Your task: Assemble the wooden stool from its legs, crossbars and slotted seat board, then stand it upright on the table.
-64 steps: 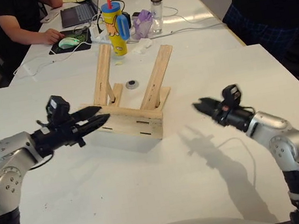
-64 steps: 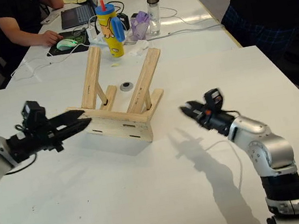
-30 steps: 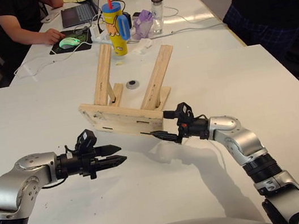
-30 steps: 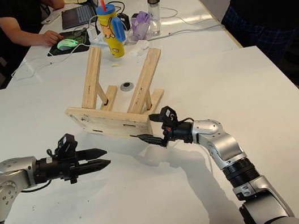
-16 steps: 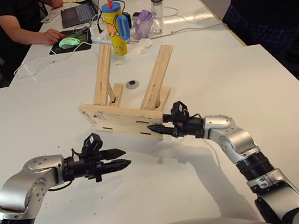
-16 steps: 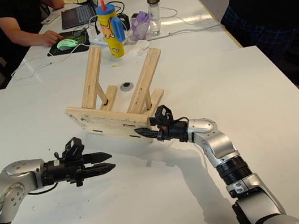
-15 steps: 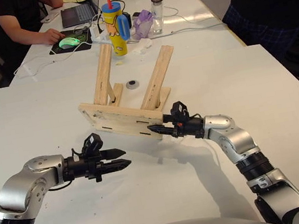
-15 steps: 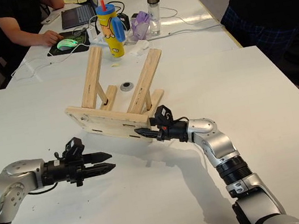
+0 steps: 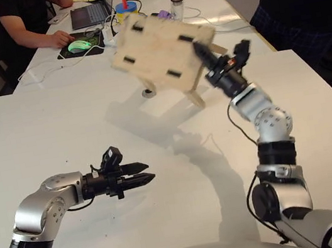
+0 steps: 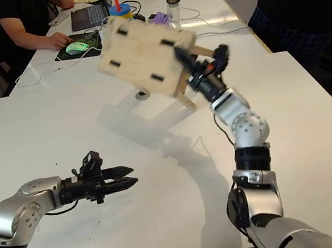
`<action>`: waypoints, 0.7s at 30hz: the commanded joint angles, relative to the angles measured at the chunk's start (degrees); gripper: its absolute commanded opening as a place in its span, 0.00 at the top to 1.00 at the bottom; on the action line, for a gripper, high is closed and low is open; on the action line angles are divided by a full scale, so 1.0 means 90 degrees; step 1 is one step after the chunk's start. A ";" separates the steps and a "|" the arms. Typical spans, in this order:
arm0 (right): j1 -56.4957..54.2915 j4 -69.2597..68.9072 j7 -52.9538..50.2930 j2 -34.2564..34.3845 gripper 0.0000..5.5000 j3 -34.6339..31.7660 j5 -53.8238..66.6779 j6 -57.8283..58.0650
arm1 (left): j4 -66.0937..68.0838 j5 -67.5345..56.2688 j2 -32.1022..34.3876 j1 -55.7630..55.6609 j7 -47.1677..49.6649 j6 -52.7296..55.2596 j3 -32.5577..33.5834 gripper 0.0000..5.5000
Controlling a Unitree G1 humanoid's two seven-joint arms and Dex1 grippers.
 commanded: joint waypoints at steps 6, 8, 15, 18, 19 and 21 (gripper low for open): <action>-0.1437 0.3041 -0.2161 -0.0741 0.76 -0.2117 0.0765 -0.1346 | 0.0333 0.0156 -0.0379 -0.0033 0.0332 -0.0046 -0.0121 0.58; -0.1289 0.3043 -0.2572 -0.0586 0.76 -0.2013 0.0739 -0.1064 | 0.0360 0.0177 -0.0381 -0.0064 0.0343 -0.0068 -0.0100 0.58; -0.0701 0.2015 -0.3023 0.0183 0.58 -0.2085 0.1110 -0.0977 | 0.0351 0.0193 -0.0432 -0.0122 0.0345 -0.0056 -0.0145 0.58; -0.0493 0.1426 -0.3151 0.0348 0.48 -0.2119 0.1448 -0.0842 | 0.0323 0.0190 -0.0444 -0.0051 0.0384 -0.0053 -0.0121 0.58; -0.0382 0.1189 -0.3162 0.0409 0.45 -0.2109 0.1568 -0.0769 | 0.0339 0.0216 -0.0452 -0.0022 0.0403 -0.0073 -0.0125 0.58; -0.0152 0.0813 -0.3288 0.0516 0.38 -0.2069 0.1730 -0.0661 | 0.0338 0.0236 -0.0466 0.0021 0.0431 -0.0087 -0.0130 0.58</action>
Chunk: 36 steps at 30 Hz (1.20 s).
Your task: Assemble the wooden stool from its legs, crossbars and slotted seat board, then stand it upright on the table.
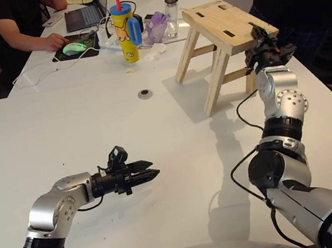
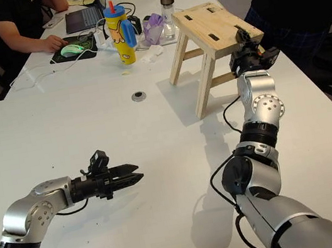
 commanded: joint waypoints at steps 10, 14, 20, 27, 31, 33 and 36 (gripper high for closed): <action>0.1882 -0.2718 -0.0302 0.0817 0.10 0.0288 0.1932 0.0725 | -0.0055 0.0099 -0.0026 0.0237 0.0172 -0.0018 -0.0024 0.58; 0.2423 -0.3066 0.0402 0.0771 0.10 0.0532 0.2541 0.1058 | -0.0082 0.0097 -0.0047 0.0309 0.0196 -0.0005 -0.0050 0.58; 0.4357 -0.3770 0.1325 -0.0030 0.10 0.1754 0.1579 0.2277 | -0.0147 0.0102 -0.0001 0.0332 0.0174 0.0000 -0.0060 0.58; 0.5247 -0.4716 0.3945 -0.1734 0.27 0.3736 -0.1552 0.1826 | -0.0167 -0.0052 -0.0443 0.0239 0.0526 -0.0335 0.0361 0.65; 0.5037 -0.4371 0.4714 -0.2165 0.40 0.5155 -0.4024 0.0234 | 0.0052 -0.0026 -0.1131 -0.0149 0.1095 -0.0786 0.0628 0.78; 0.4883 -0.3991 0.4872 -0.2194 0.47 0.5540 -0.4813 -0.0379 | 0.0219 0.0151 -0.1552 -0.0402 0.1519 -0.1102 0.0649 0.84; 0.4536 -0.3317 0.5126 -0.2129 0.56 0.5909 -0.5677 -0.1171 | 0.0532 0.0783 -0.1908 -0.0619 0.1960 -0.1721 0.0362 0.93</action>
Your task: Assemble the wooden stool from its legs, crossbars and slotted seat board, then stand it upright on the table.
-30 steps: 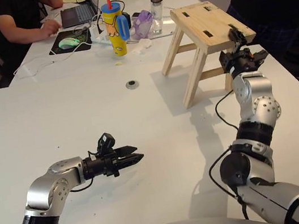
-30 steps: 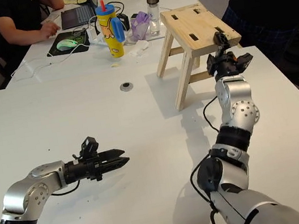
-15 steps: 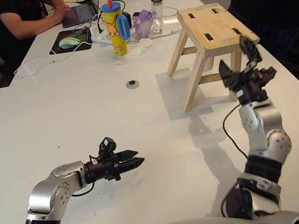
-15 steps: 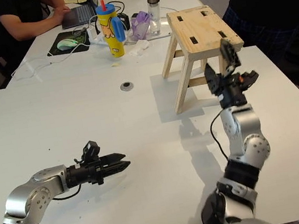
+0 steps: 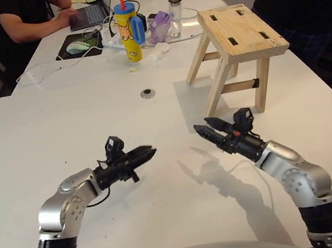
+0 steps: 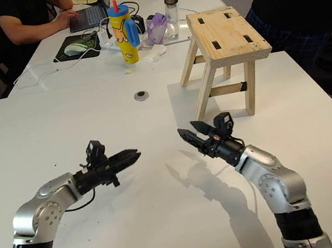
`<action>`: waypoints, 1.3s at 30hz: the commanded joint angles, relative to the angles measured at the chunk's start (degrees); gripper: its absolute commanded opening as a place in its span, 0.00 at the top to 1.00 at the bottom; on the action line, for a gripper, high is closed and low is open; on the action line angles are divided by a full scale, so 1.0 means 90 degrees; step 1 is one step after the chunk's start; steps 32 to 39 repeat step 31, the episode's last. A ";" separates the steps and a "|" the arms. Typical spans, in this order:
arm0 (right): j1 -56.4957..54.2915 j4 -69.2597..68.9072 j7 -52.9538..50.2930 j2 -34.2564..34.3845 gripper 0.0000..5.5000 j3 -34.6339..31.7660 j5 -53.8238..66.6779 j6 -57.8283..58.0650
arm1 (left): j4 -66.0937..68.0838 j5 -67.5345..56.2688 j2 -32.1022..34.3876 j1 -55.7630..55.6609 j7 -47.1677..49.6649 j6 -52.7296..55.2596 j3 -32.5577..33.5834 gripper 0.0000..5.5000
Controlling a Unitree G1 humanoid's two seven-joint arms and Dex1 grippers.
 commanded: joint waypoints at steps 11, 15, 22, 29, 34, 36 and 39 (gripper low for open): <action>-0.1668 0.2922 0.0146 0.0337 0.87 0.0582 -0.2544 -0.2771 | 0.0994 0.1502 -0.0837 -0.0620 0.0798 -0.1694 -0.0473 0.97; -0.1771 0.3241 0.0183 0.0398 0.99 0.0396 -0.2550 -0.3016 | 0.1311 0.1923 -0.0849 -0.0766 0.1032 -0.2262 -0.0406 0.97; -0.1934 0.3517 0.0267 0.0435 1.00 -0.0018 -0.2292 -0.3276 | 0.1555 0.2025 -0.0921 -0.0925 0.1017 -0.2705 -0.0330 0.98; -0.2124 0.4002 0.0271 0.0396 1.00 -0.0225 -0.2374 -0.3474 | 0.1818 0.2429 -0.0952 -0.1082 0.1010 -0.2949 -0.0607 0.98; -0.2170 0.4066 0.0273 0.0385 1.00 -0.0242 -0.2397 -0.3475 | 0.1837 0.2472 -0.0998 -0.1124 0.1039 -0.2973 -0.0619 0.98; -0.2170 0.4066 0.0273 0.0385 1.00 -0.0242 -0.2397 -0.3475 | 0.1837 0.2472 -0.0998 -0.1124 0.1039 -0.2973 -0.0619 0.98; -0.2170 0.4066 0.0273 0.0385 1.00 -0.0242 -0.2397 -0.3475 | 0.1837 0.2472 -0.0998 -0.1124 0.1039 -0.2973 -0.0619 0.98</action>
